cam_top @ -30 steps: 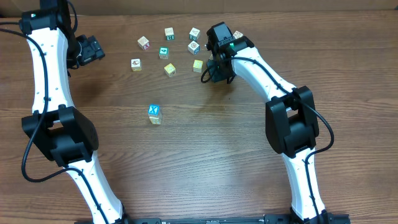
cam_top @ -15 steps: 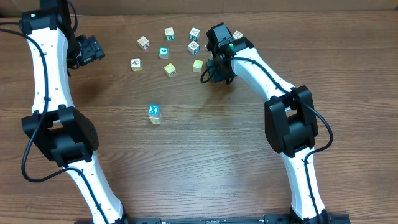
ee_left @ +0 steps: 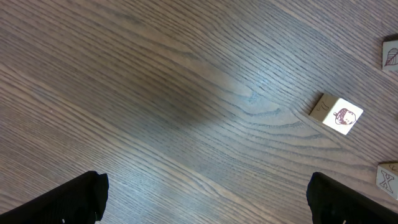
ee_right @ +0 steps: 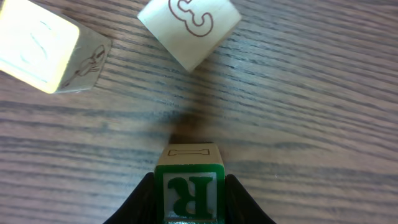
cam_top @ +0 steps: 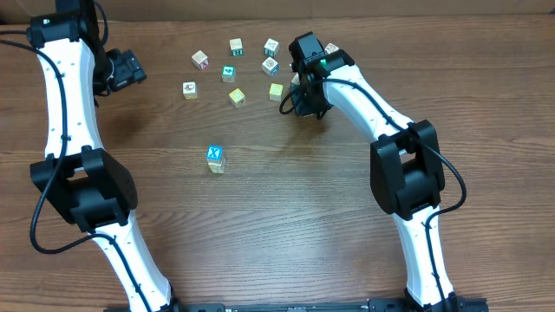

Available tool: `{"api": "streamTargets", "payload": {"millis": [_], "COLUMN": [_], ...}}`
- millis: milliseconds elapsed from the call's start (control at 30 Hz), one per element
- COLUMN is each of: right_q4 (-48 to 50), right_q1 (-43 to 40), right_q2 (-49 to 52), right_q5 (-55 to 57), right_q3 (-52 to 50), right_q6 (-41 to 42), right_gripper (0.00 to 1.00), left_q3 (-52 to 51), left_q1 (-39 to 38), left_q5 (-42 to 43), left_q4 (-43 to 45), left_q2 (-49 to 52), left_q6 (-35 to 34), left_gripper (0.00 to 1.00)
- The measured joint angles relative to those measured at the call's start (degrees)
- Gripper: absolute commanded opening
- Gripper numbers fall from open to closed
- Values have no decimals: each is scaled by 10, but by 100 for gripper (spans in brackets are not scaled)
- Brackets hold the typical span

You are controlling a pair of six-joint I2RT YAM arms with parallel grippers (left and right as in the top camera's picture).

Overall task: Form a tower
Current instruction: 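Lift and carry the R block with the right gripper toward the stack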

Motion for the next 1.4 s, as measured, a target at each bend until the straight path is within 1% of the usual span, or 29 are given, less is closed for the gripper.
{"api": "streamTargets", "payload": {"millis": [133, 267, 500, 867, 933, 1033, 1067, 1133, 1167, 1233, 1300, 1400], "right_q4": [-10, -23, -48, -51, -51, -51, -51, -52, -51, -51, -49, -43], "right_q1": [0, 0, 0, 9, 22, 54, 70, 106, 119, 141, 162, 183], "right_q2": [-28, -83, -143, -174, -185, -193, -194, -194, -194, -194, -194, -194], "right_q5": [-7, -38, -82, -151, -156, -161, -162, -163, -163, -163, -164, -165], "right_q3": [0, 0, 4, 4, 4, 4, 4, 4, 4, 4, 4, 4], "right_q6": [13, 20, 39, 140, 151, 161, 164, 181, 193, 217, 252, 314], "right_gripper": [21, 21, 19, 16, 15, 9, 8, 7, 8, 18, 18, 5], "left_q3": [0, 0, 0, 0, 0, 0, 0, 0, 0, 0, 0, 0], "left_q1": [0, 0, 0, 0, 0, 0, 0, 0, 0, 0, 0, 0], "left_q5": [0, 0, 0, 0, 0, 0, 0, 0, 0, 0, 0, 0], "left_q4": [0, 0, 0, 0, 0, 0, 0, 0, 0, 0, 0, 0], "left_q2": [0, 0, 0, 0, 0, 0, 0, 0, 0, 0, 0, 0], "left_q6": [0, 0, 0, 0, 0, 0, 0, 0, 0, 0, 0, 0], "left_gripper": [100, 100, 100, 100, 100, 100, 100, 100, 100, 100, 100, 100]}}
